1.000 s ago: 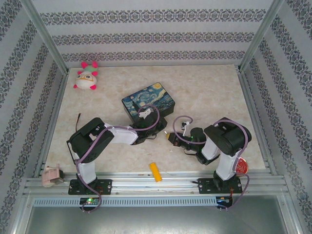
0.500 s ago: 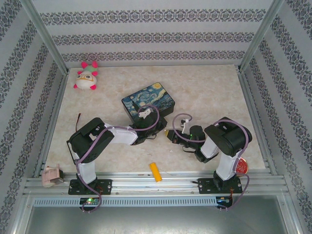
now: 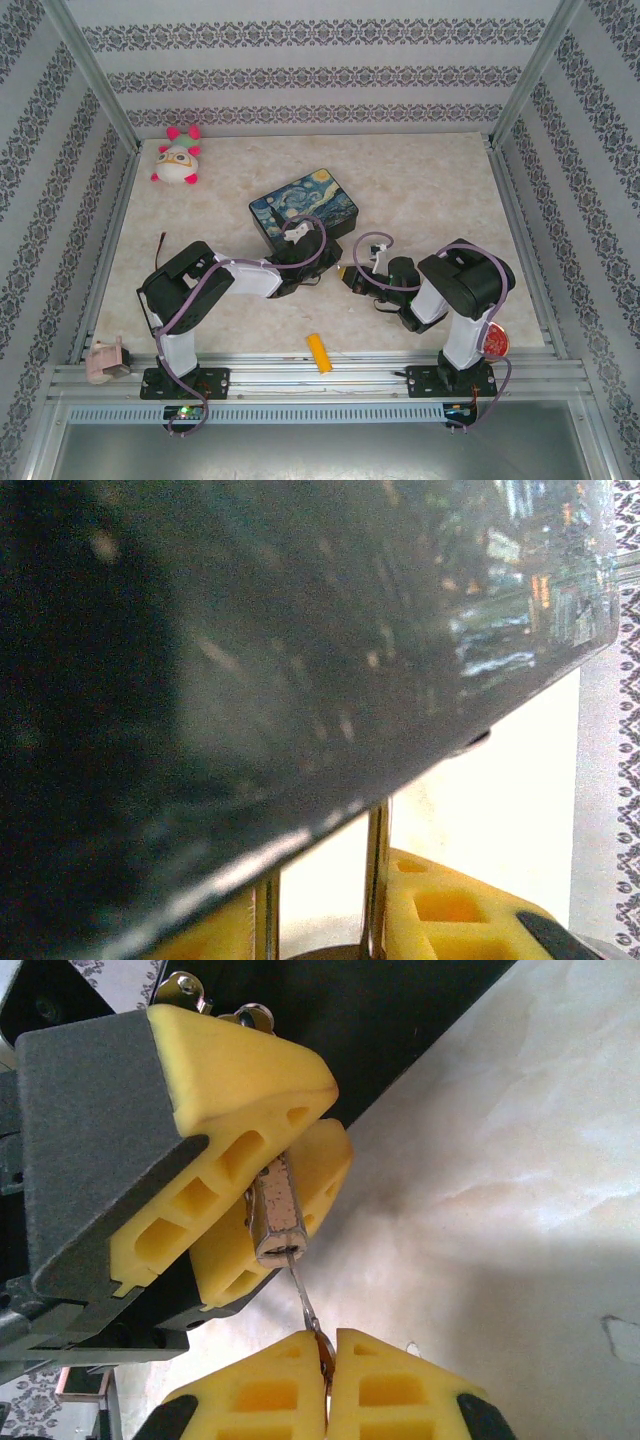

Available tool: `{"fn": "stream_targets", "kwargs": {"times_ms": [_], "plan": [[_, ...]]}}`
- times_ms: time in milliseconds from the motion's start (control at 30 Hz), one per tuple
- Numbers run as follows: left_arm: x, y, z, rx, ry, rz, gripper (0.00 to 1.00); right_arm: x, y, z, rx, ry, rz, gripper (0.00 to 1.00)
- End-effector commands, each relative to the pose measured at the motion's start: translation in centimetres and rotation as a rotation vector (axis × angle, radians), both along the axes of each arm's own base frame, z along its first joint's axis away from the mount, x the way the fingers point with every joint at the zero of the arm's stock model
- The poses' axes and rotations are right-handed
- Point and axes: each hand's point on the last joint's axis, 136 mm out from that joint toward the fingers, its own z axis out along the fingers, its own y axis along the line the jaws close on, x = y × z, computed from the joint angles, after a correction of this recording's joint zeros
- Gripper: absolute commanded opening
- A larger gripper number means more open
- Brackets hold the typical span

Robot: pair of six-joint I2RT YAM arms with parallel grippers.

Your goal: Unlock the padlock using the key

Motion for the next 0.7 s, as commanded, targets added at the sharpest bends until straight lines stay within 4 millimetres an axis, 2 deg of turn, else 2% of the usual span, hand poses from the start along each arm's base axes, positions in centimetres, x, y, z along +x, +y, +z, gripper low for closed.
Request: {"fn": "stream_targets", "kwargs": {"times_ms": [0,233,667], "plan": [[0.8,-0.6,2.1,-0.095,-0.041,0.027,0.07,1.3,-0.5,0.6,0.012,-0.028,-0.051,0.00],[0.8,-0.7,2.1,-0.095,-0.041,0.027,0.07,2.0,-0.7,1.4,0.024,-0.049,-0.080,0.00],[0.8,-0.7,2.0,-0.092,-0.037,0.027,0.07,2.6,-1.6,1.8,0.022,-0.058,-0.149,0.00]]}}
